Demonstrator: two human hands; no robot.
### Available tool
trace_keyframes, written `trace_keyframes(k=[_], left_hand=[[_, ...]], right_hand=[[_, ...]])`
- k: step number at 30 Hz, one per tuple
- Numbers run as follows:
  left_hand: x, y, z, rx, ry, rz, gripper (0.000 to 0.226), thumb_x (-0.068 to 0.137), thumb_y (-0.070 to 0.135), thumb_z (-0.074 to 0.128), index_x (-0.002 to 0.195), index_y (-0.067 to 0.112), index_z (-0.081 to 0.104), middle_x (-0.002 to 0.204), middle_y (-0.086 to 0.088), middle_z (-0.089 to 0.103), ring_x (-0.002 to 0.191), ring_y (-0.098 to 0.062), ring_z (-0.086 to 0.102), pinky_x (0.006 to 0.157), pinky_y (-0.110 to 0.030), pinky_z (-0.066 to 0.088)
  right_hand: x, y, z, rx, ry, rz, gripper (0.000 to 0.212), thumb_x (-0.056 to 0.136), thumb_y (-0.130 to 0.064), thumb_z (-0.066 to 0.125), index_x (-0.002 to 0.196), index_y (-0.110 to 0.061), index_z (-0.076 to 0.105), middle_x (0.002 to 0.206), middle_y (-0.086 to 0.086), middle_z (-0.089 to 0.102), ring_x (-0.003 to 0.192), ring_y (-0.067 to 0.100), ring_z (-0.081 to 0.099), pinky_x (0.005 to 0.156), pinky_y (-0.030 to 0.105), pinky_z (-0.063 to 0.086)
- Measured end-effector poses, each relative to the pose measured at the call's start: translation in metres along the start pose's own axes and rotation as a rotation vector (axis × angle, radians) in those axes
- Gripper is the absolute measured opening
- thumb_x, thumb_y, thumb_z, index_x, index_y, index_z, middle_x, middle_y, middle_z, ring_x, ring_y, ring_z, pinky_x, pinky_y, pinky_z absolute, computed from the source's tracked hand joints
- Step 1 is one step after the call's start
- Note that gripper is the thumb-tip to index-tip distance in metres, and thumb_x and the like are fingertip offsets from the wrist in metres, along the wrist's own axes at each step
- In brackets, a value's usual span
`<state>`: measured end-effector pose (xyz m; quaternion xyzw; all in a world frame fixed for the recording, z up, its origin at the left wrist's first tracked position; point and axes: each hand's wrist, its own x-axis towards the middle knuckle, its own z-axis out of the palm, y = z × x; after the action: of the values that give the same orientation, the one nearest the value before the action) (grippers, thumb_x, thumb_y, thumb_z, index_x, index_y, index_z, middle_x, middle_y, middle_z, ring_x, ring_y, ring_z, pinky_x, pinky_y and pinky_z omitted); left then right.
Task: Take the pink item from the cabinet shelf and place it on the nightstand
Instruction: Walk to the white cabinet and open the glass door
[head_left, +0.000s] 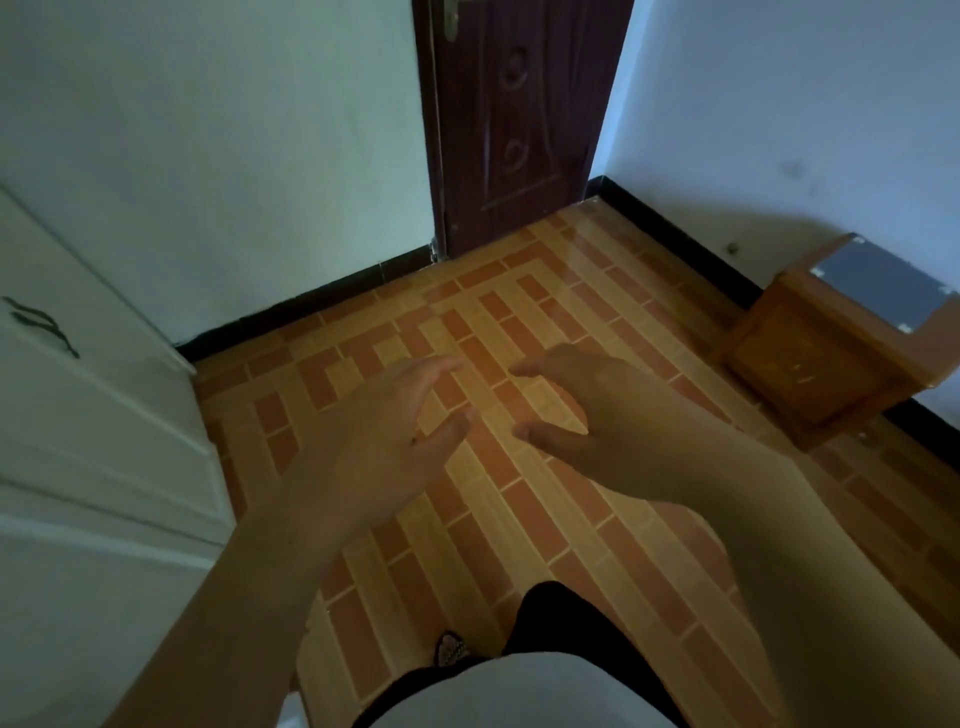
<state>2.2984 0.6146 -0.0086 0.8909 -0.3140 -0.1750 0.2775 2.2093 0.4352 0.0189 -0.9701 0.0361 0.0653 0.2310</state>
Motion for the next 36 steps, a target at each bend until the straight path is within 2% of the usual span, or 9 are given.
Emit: trace_keyframes(k=[5, 8, 13, 19, 24, 29, 32, 33, 36], left_hand=[[0.071, -0.028, -0.026, -0.035, 0.019, -0.03, 0.061, 0.076, 0.069, 0.032, 0.132, 0.046, 0.032, 0.14, 0.018, 0.039, 0.115, -0.004, 0.045, 0.094, -0.036, 0.044], [0.114, -0.043, -0.045, -0.043, 0.063, -0.094, 0.058, 0.078, 0.066, 0.035, 0.133, 0.046, 0.031, 0.142, 0.018, 0.037, 0.125, -0.006, 0.039, 0.101, -0.04, 0.04], [0.188, -0.068, -0.082, -0.006, 0.159, -0.163, 0.058, 0.079, 0.067, 0.033, 0.133, 0.046, 0.033, 0.14, 0.019, 0.04, 0.122, -0.005, 0.043, 0.098, -0.039, 0.044], [0.24, -0.093, -0.123, -0.035, 0.281, -0.26, 0.054, 0.082, 0.059, 0.037, 0.133, 0.04, 0.037, 0.137, 0.016, 0.043, 0.122, -0.003, 0.042, 0.102, -0.034, 0.038], [0.256, -0.134, -0.153, -0.023, 0.344, -0.394, 0.051, 0.083, 0.058, 0.038, 0.132, 0.044, 0.035, 0.131, 0.024, 0.04, 0.116, 0.003, 0.042, 0.091, -0.022, 0.036], [0.28, -0.197, -0.19, -0.007, 0.382, -0.48, 0.049, 0.086, 0.055, 0.04, 0.133, 0.041, 0.034, 0.138, 0.017, 0.042, 0.12, -0.002, 0.043, 0.093, -0.024, 0.035], [0.3, -0.243, -0.222, -0.012, 0.413, -0.509, 0.049, 0.087, 0.054, 0.04, 0.134, 0.039, 0.035, 0.136, 0.016, 0.044, 0.113, -0.002, 0.047, 0.091, -0.024, 0.038], [0.307, -0.257, -0.235, -0.004, 0.423, -0.511, 0.049, 0.087, 0.054, 0.04, 0.134, 0.039, 0.035, 0.137, 0.016, 0.044, 0.113, -0.003, 0.047, 0.093, -0.026, 0.039], [0.321, -0.294, -0.28, 0.022, 0.445, -0.54, 0.05, 0.087, 0.054, 0.04, 0.135, 0.039, 0.034, 0.139, 0.015, 0.042, 0.12, -0.005, 0.043, 0.096, -0.026, 0.035]], right_hand=[[0.091, 0.018, -0.015, 0.004, -0.048, -0.076, 0.053, 0.087, -0.046, 0.052, 0.135, -0.038, 0.031, 0.144, -0.015, 0.034, 0.128, 0.006, 0.034, 0.098, 0.022, 0.026], [0.158, 0.027, -0.026, 0.02, -0.089, -0.141, 0.054, 0.087, -0.045, 0.052, 0.136, -0.036, 0.031, 0.145, -0.012, 0.034, 0.13, 0.009, 0.033, 0.104, 0.029, 0.03], [0.266, 0.034, -0.055, 0.032, -0.102, -0.297, 0.05, 0.088, -0.041, 0.053, 0.133, -0.036, 0.035, 0.141, -0.013, 0.039, 0.126, 0.007, 0.037, 0.093, 0.02, 0.028], [0.37, 0.027, -0.073, 0.006, -0.2, -0.418, 0.047, 0.087, -0.041, 0.054, 0.131, -0.037, 0.038, 0.138, -0.013, 0.043, 0.124, 0.008, 0.04, 0.092, 0.021, 0.03], [0.445, -0.005, -0.065, -0.031, -0.264, -0.539, 0.047, 0.087, -0.041, 0.054, 0.13, -0.035, 0.038, 0.134, -0.011, 0.045, 0.118, 0.01, 0.045, 0.09, 0.023, 0.037], [0.523, -0.05, -0.044, -0.035, -0.327, -0.636, 0.047, 0.086, -0.042, 0.054, 0.131, -0.033, 0.04, 0.133, -0.013, 0.045, 0.117, 0.008, 0.046, 0.093, 0.024, 0.04], [0.577, -0.083, -0.038, -0.028, -0.393, -0.646, 0.037, 0.09, -0.034, 0.052, 0.125, -0.025, 0.048, 0.128, -0.009, 0.049, 0.112, 0.009, 0.047, 0.083, 0.017, 0.037], [0.594, -0.095, -0.038, -0.025, -0.408, -0.649, 0.034, 0.091, -0.031, 0.051, 0.123, -0.021, 0.05, 0.126, -0.006, 0.051, 0.11, 0.011, 0.049, 0.083, 0.019, 0.038], [0.642, -0.138, -0.038, -0.018, -0.416, -0.662, 0.03, 0.09, -0.03, 0.052, 0.12, -0.024, 0.051, 0.121, -0.005, 0.052, 0.104, 0.012, 0.051, 0.088, 0.024, 0.042]])
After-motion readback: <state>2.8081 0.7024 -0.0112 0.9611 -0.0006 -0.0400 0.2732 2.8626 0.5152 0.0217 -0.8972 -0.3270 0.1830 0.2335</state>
